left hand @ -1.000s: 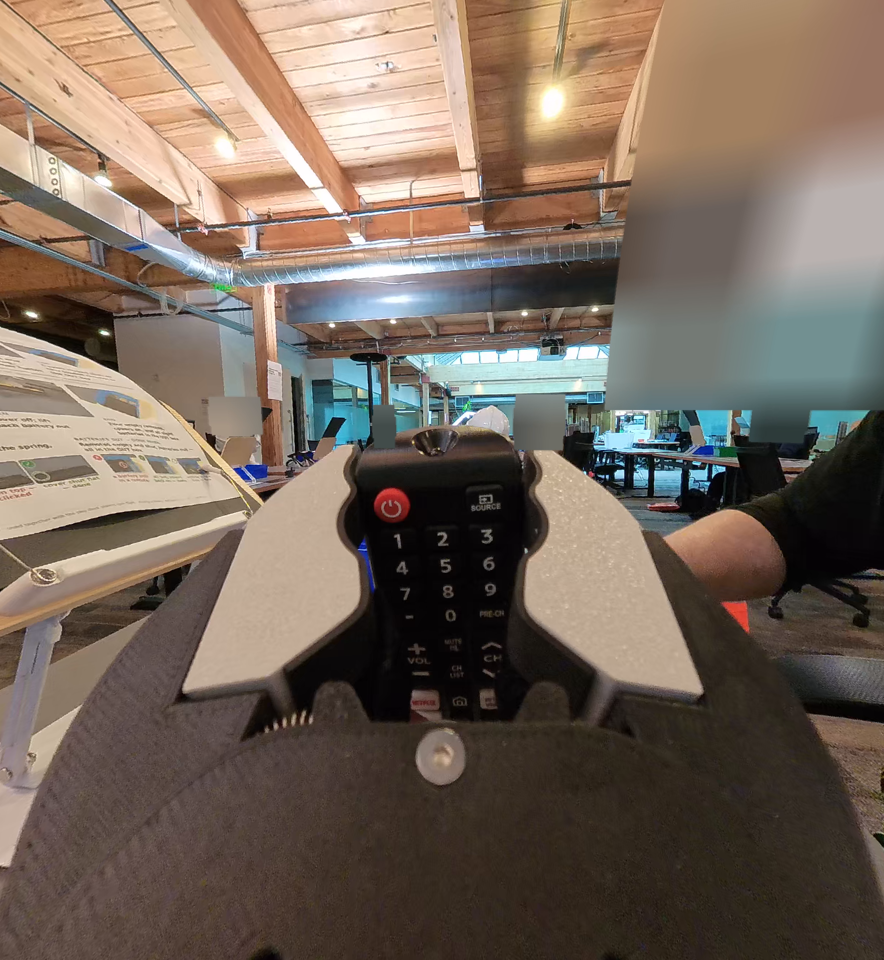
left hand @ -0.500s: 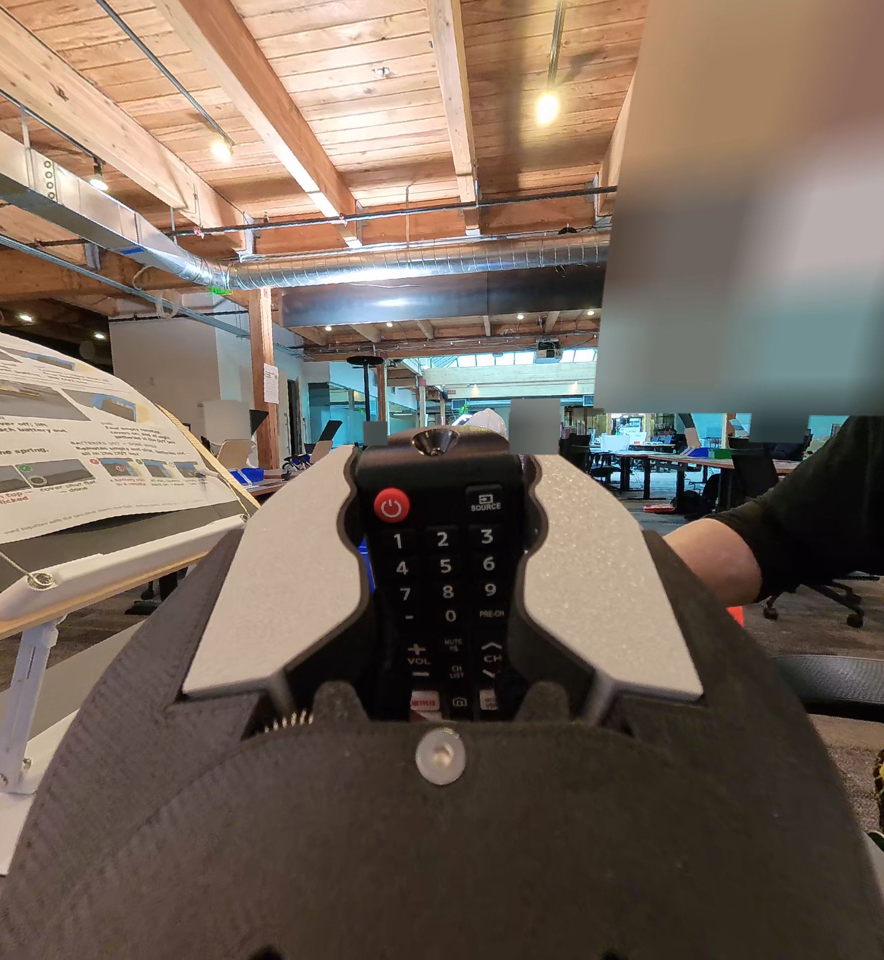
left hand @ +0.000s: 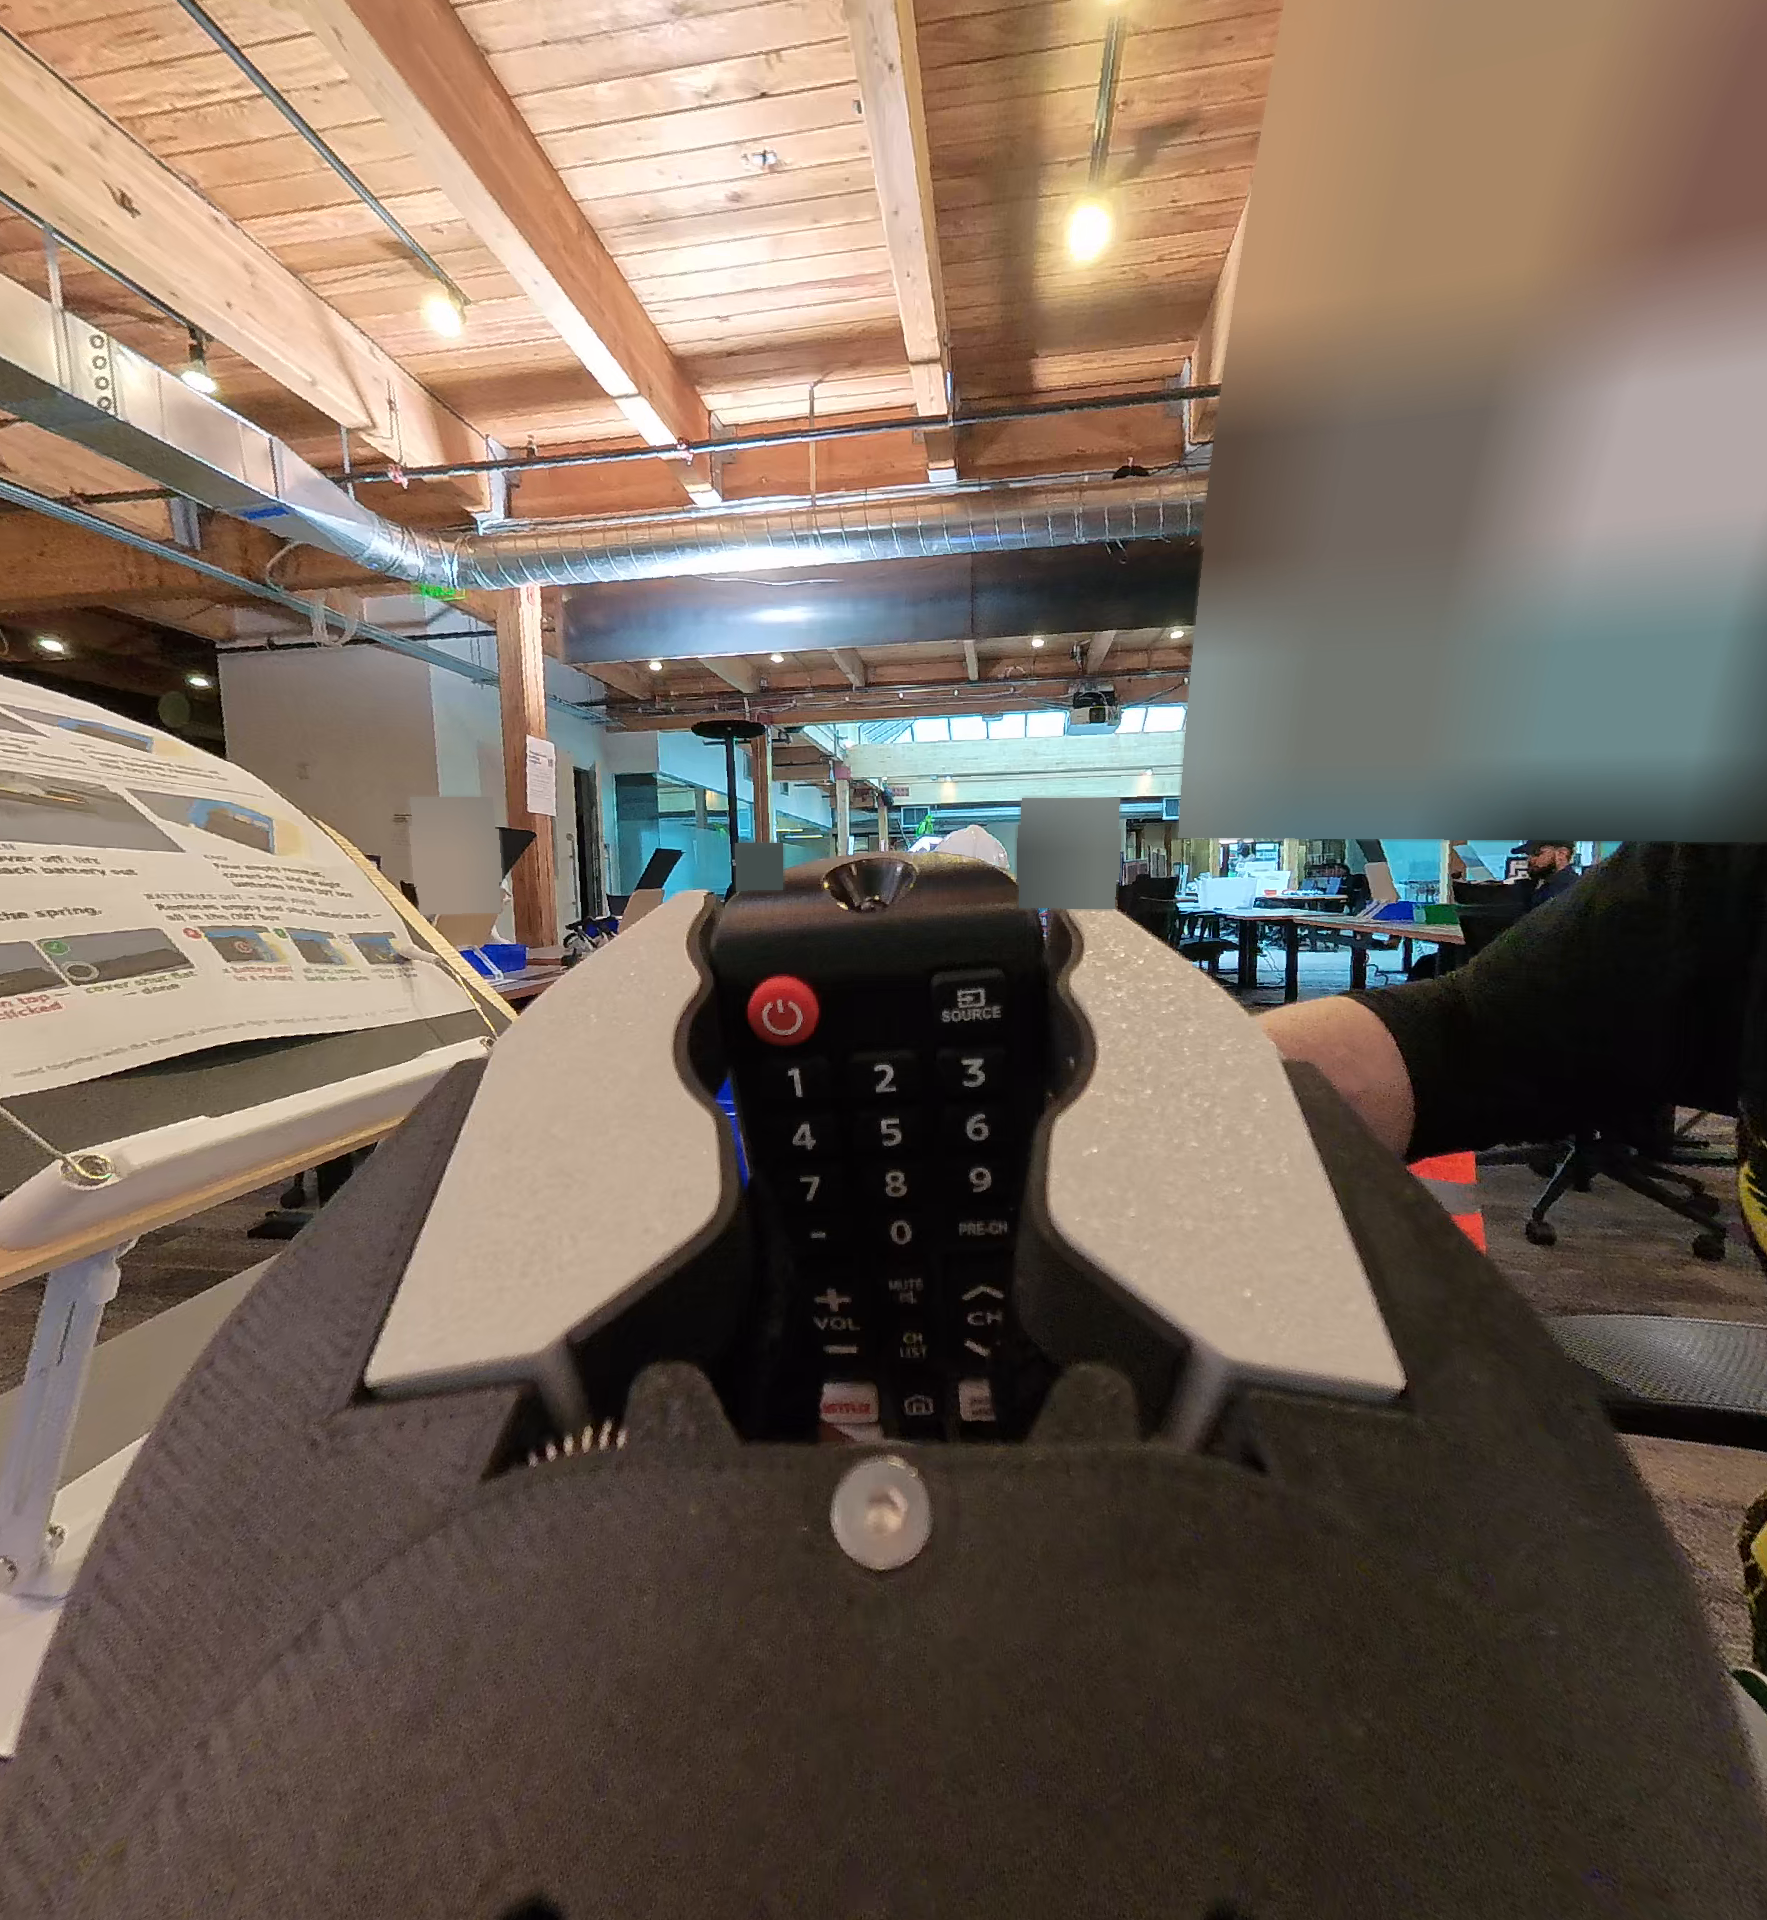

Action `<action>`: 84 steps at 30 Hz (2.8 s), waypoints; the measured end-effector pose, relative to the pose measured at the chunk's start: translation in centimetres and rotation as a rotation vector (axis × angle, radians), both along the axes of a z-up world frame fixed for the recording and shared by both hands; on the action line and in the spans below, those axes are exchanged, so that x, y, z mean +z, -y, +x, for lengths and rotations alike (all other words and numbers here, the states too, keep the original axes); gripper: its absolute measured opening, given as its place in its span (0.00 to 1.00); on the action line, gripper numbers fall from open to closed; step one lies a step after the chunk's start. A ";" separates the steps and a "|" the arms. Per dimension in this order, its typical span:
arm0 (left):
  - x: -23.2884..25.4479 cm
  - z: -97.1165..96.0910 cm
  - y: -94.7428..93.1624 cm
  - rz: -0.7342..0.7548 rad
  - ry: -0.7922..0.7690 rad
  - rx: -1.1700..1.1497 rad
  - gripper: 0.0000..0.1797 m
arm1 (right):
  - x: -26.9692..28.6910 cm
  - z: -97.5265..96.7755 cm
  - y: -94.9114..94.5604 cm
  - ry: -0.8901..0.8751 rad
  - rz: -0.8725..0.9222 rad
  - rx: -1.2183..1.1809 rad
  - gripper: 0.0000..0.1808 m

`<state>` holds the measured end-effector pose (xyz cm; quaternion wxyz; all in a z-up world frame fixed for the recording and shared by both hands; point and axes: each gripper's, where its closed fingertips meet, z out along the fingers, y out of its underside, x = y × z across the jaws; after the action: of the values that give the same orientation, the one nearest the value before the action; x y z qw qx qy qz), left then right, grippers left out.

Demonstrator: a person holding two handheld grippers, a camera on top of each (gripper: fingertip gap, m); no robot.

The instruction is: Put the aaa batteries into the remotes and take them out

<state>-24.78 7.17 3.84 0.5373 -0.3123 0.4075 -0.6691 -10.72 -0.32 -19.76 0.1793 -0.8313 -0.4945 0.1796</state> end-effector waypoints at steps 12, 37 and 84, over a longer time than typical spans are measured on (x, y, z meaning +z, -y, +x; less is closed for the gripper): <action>0.0 0.1 0.1 0.000 0.001 -0.007 0.33 | -2.3 -0.1 -0.3 0.252 0.213 -0.081 0.01; 0.3 -0.3 0.2 0.001 0.015 -0.003 0.33 | -2.1 -1.3 -0.7 0.139 0.173 -0.167 0.05; 1.9 -2.8 -0.1 -0.151 0.221 -0.194 0.33 | 13.5 -12.9 -3.6 -0.622 0.377 -0.033 0.10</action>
<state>-27.53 7.27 5.76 0.4868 -0.2356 0.3225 -0.7768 -23.62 3.26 -6.23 0.4743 -0.6969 -0.4274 0.3267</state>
